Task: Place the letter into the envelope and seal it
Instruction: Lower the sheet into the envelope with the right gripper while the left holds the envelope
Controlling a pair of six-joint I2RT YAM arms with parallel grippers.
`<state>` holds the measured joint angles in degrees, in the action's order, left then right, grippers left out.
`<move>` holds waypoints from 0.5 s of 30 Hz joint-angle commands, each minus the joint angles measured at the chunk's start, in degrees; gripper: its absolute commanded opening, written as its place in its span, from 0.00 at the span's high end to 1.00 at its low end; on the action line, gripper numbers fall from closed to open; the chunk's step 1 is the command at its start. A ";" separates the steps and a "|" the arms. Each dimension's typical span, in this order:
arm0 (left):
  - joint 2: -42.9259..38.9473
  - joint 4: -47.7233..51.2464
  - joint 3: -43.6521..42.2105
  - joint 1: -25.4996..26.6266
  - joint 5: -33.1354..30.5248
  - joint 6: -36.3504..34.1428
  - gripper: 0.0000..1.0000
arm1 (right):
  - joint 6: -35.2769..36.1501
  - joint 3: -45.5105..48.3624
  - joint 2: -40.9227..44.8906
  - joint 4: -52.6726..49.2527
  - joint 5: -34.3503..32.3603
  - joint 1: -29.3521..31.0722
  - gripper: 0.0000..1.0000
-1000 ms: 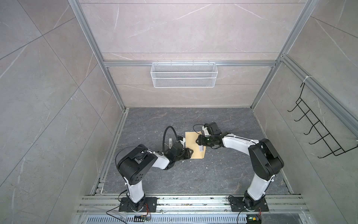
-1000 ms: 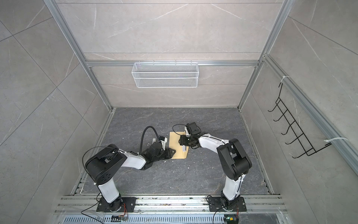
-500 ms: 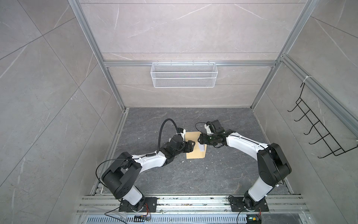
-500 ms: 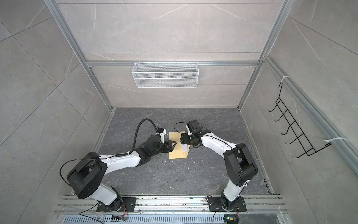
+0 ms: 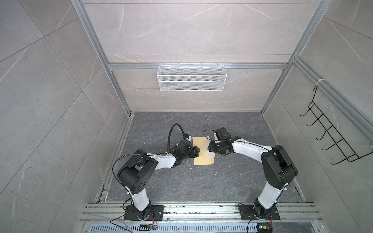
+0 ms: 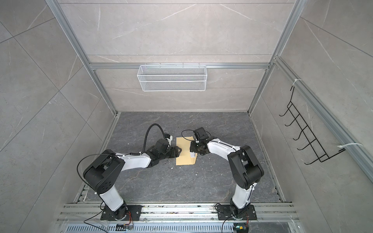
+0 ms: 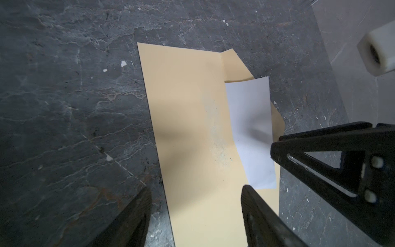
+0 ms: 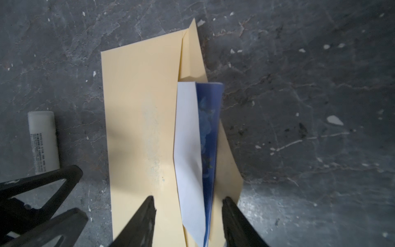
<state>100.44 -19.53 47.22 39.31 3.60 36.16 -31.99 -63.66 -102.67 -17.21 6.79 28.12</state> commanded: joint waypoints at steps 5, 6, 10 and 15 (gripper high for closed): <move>3.05 -2.59 3.59 -1.45 2.88 -0.81 0.38 | -0.45 -2.18 -2.71 0.78 -2.04 0.36 0.52; 3.66 -2.49 3.87 -1.71 3.19 -0.84 0.40 | -0.37 -2.27 -2.94 0.73 -1.95 0.30 0.53; 5.48 -2.27 5.19 -2.34 4.13 -0.99 0.45 | -0.40 -2.59 -3.65 1.02 -1.77 0.36 0.55; 7.42 -1.57 6.80 -2.53 4.82 -1.37 0.51 | -0.27 -2.77 -4.59 1.39 -1.61 0.31 0.59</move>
<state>106.74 -19.94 51.68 37.06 6.87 35.94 -31.99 -65.12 -105.78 -16.43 5.76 28.12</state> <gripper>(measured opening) 0.497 0.417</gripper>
